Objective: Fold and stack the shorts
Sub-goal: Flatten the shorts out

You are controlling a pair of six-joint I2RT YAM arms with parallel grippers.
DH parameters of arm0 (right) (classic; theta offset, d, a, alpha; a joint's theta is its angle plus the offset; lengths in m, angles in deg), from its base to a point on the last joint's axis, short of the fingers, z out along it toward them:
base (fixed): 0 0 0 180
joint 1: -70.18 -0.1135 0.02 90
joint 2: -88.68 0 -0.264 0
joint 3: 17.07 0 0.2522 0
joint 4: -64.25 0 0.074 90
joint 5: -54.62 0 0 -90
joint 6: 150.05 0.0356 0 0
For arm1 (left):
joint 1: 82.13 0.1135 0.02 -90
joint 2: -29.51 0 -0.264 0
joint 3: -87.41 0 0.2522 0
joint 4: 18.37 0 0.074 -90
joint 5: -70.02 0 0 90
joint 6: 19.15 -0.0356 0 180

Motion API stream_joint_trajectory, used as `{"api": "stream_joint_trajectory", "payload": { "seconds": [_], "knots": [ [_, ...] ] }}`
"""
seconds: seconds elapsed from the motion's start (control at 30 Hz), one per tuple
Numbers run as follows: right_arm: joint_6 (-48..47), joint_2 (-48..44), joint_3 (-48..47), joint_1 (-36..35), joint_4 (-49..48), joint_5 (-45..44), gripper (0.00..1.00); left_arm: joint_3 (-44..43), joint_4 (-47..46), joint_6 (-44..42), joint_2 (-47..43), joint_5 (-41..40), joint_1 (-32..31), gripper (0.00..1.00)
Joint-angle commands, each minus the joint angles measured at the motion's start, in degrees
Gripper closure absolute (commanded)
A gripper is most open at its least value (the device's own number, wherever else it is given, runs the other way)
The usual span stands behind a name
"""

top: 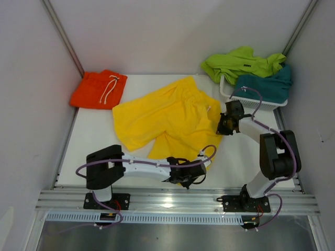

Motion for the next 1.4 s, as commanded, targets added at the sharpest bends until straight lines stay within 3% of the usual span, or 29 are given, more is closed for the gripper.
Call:
{"api": "stream_joint_trajectory", "payload": {
  "seconds": [0.0,0.2,0.3,0.4,0.57,0.63,0.8,1.07,1.23,1.37],
  "knots": [
    [2.5,-7.4,7.2,-5.1,-0.2,-1.6,1.00,5.8,3.0,0.9,-8.7,6.2,-1.8,1.00],
    [2.5,-17.8,8.9,-4.7,3.2,-3.9,0.73,16.8,6.4,3.3,-25.4,8.8,-4.1,1.00],
    [1.4,-19.3,5.2,-2.9,4.9,-3.7,0.71,19.5,7.1,4.2,-31.0,9.2,-5.1,1.00],
    [0.7,-17.2,0.5,-2.9,6.7,-3.0,0.59,22.1,7.0,4.5,-33.3,10.0,-5.4,1.00],
    [-2.4,-12.1,-4.5,-6.5,7.2,-4.8,0.52,24.5,6.3,4.8,-34.4,10.5,-5.5,1.00],
    [-6.1,-10.2,-6.3,-7.7,7.6,-7.7,0.43,25.3,5.3,4.7,-34.6,10.9,-5.7,1.00],
    [-15.8,-8.9,-6.4,-7.8,2.4,-5.1,0.31,27.2,3.7,4.7,-34.4,11.4,-5.7,1.00],
    [-27.9,-1.1,-9.4,-6.6,-3.1,7.9,0.25,28.2,1.4,4.0,-33.8,13.2,-5.7,1.00],
    [-31.2,5.3,-14.1,-6.1,2.2,12.2,0.27,27.6,1.8,2.8,-33.1,13.7,-5.8,1.00],
    [-33.8,5.2,-14.6,-5.9,7.8,14.1,0.28,26.6,1.9,1.9,-32.2,13.9,-5.8,1.00]
  ]
}}
